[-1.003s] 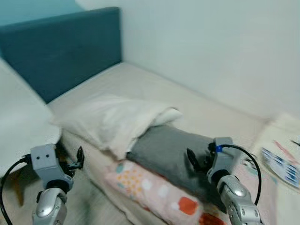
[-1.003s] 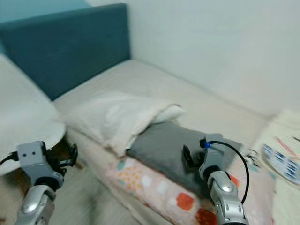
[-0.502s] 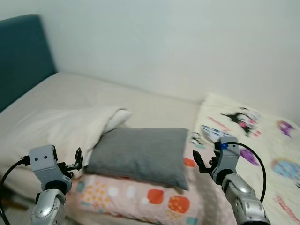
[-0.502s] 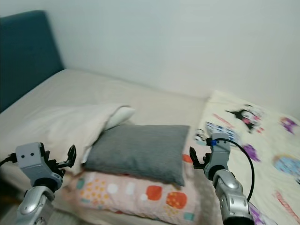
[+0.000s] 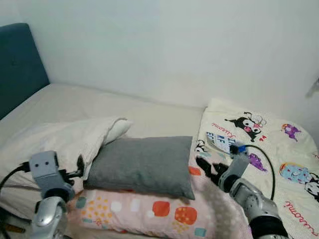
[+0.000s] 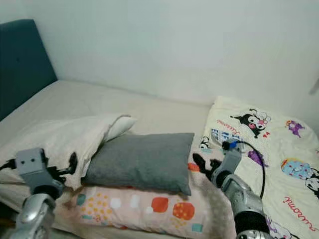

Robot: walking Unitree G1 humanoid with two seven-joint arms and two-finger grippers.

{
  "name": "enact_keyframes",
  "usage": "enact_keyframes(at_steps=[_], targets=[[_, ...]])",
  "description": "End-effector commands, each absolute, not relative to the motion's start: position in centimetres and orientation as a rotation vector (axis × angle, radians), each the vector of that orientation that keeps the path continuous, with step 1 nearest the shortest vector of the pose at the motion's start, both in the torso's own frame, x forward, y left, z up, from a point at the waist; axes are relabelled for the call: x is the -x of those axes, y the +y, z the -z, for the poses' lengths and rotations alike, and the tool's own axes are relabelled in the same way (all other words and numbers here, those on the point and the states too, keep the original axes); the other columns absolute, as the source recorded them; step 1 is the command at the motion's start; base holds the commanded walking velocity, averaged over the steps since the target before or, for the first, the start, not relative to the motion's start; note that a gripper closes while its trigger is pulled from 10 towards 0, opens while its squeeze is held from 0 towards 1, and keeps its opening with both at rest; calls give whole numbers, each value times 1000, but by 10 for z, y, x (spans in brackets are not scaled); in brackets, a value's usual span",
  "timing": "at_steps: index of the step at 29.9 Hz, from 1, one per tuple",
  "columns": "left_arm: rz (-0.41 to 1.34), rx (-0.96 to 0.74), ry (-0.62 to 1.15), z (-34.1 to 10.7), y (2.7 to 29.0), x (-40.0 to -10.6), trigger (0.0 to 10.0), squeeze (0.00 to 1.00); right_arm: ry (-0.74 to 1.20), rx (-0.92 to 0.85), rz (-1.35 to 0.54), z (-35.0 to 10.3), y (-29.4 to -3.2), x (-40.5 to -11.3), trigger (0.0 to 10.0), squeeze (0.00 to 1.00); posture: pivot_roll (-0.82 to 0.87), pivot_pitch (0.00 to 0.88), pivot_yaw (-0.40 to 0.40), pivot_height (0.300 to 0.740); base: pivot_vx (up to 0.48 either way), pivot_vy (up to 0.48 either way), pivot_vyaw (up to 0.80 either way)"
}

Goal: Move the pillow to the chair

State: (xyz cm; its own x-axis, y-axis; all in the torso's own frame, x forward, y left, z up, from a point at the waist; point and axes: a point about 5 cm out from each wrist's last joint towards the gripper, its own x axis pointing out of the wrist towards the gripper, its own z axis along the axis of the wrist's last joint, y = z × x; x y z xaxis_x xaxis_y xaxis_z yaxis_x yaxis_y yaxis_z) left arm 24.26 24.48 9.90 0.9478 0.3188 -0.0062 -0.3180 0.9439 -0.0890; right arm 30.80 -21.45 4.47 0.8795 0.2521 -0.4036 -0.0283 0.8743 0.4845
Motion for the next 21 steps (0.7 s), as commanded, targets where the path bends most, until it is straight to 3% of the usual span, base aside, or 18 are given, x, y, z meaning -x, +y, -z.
enact_keyframes(at_steps=[1, 6, 11, 18, 21], targets=[[-327, 64, -4, -100, 248, -243, 10000, 0, 472, -495, -130, -44, -216, -310, 10000, 0, 37, 0, -24, 740, 0, 0, 0], [-357, 29, -30, -111, 262, -238, 10000, 0, 508, -516, -69, -35, -214, -316, 10000, 0, 56, 0, -18, 740, 0, 0, 0], [-368, -3, -39, -118, 269, -230, 10000, 0, 504, -651, -99, -34, -202, -318, 10000, 0, 76, 2, -20, 740, 0, 0, 0], [-364, -65, -36, -130, 279, -215, 10000, 0, 501, -881, -170, -34, -183, -320, 10000, 0, 105, 100, -1, 740, 0, 0, 0], [-351, -93, -29, -134, 282, -211, 10000, 0, 525, -892, -197, -33, -175, -321, 10000, 0, 112, 122, 4, 740, 0, 0, 0]])
